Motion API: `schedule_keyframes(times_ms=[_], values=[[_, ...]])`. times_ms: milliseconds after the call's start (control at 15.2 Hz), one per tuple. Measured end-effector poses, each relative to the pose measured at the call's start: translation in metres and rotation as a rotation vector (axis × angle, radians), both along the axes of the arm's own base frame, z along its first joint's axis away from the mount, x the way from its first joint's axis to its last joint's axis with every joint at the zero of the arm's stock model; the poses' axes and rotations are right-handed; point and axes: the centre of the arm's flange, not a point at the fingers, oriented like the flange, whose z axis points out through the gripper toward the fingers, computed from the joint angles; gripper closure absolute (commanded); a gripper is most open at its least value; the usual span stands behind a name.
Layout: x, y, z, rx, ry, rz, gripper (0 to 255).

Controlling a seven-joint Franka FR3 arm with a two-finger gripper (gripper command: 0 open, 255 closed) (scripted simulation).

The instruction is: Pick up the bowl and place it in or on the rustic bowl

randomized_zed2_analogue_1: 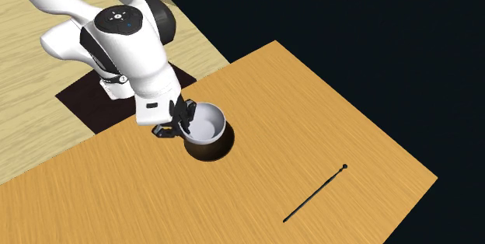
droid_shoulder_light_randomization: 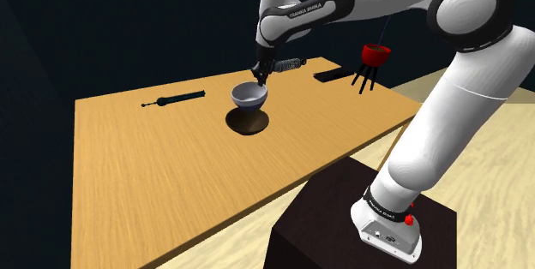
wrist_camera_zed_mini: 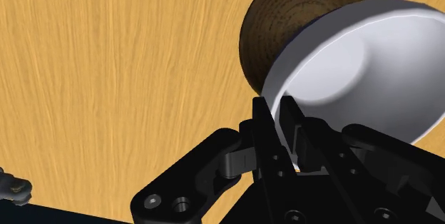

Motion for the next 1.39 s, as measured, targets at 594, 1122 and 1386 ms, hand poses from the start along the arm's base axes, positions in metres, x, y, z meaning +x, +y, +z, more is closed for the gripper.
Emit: schedule_keyframes(times_ms=[594,1122,1386], values=[[0.0,0.0,-0.048,0.0,0.0,0.0,255],[0.0,0.0,-0.069,0.0,0.0,0.0,255],[0.001,0.0,-0.069,0.0,-0.001,0.0,0]])
